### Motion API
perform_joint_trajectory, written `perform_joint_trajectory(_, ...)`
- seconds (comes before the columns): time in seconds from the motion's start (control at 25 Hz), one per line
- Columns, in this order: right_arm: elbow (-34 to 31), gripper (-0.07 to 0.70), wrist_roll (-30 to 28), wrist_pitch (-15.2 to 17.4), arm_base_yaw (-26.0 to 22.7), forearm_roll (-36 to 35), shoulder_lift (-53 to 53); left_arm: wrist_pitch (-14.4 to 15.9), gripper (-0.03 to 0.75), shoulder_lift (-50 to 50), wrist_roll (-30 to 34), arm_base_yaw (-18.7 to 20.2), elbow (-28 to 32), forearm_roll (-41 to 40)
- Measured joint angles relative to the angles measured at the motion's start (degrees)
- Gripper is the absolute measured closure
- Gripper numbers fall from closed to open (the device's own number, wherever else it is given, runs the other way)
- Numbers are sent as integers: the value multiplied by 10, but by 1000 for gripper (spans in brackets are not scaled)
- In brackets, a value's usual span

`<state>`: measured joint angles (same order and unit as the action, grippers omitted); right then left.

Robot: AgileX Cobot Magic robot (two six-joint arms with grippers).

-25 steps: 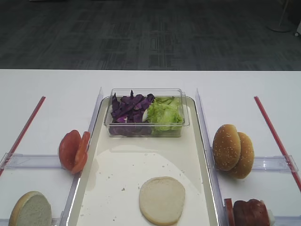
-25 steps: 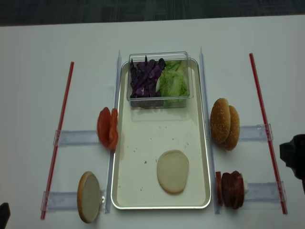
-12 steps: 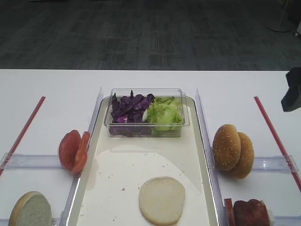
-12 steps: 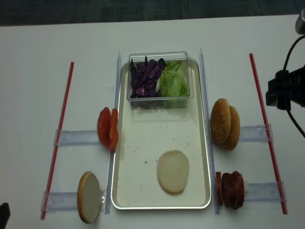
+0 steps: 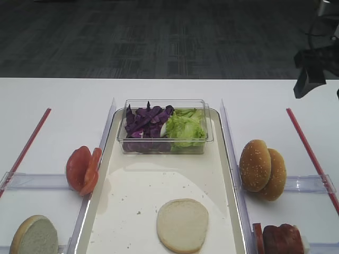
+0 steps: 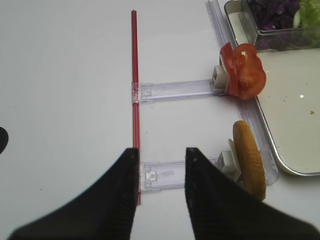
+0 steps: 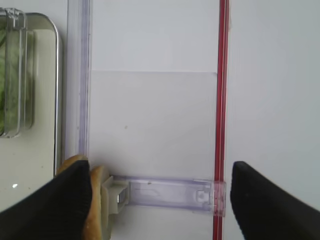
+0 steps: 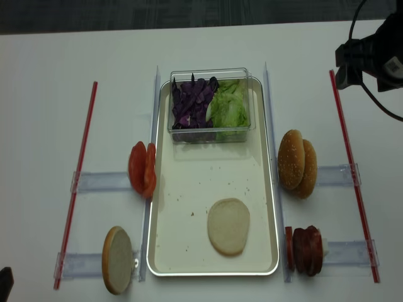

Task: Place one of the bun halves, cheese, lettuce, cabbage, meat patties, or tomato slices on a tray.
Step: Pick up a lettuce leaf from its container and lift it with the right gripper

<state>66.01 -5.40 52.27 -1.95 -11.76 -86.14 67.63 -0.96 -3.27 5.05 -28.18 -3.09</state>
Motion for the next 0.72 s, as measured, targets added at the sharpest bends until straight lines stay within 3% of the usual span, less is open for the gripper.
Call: perform_joint_trajectory(0.72,208,43,5,57,0,-1,-208,0,492,0,0,0,0,0)
